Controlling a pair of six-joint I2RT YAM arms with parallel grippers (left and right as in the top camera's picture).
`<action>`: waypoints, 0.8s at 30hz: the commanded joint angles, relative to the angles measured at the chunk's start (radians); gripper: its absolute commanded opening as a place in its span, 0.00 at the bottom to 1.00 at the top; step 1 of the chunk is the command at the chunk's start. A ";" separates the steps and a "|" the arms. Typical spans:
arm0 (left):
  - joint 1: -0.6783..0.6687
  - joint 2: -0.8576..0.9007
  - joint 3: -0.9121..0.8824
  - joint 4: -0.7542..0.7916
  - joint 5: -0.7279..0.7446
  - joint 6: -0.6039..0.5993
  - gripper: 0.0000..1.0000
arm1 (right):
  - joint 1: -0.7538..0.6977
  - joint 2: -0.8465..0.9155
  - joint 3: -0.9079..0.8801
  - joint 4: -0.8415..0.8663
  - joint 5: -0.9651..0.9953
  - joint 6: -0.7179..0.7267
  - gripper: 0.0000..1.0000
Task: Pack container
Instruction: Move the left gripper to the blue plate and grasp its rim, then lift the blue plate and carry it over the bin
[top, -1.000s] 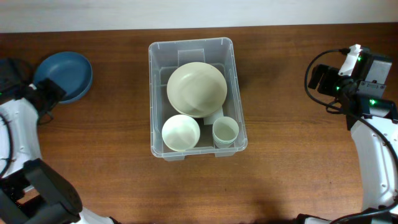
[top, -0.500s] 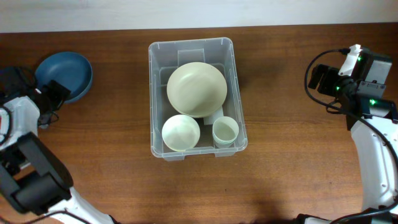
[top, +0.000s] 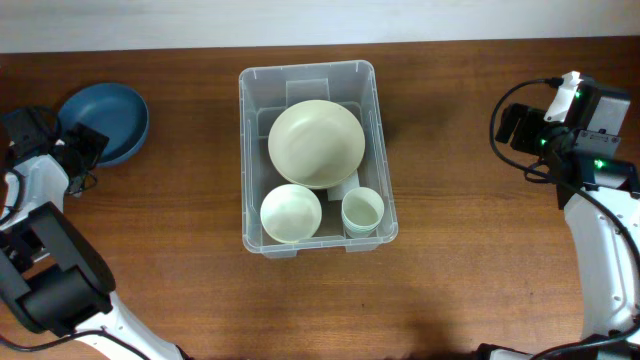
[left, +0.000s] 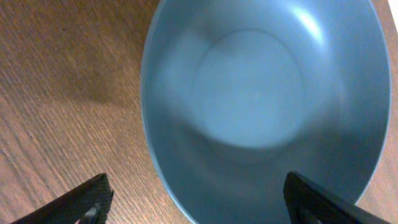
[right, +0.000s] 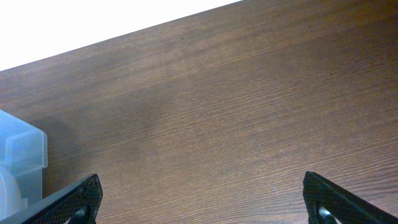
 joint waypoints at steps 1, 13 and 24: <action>0.001 0.045 0.002 0.000 0.013 -0.035 0.89 | -0.004 -0.011 0.011 0.003 0.002 0.007 0.99; 0.001 0.085 0.002 0.019 0.010 -0.068 0.67 | -0.004 -0.011 0.011 0.003 0.002 0.007 0.99; 0.001 0.085 0.002 0.019 0.010 -0.068 0.31 | -0.004 -0.011 0.011 0.003 0.002 0.007 0.99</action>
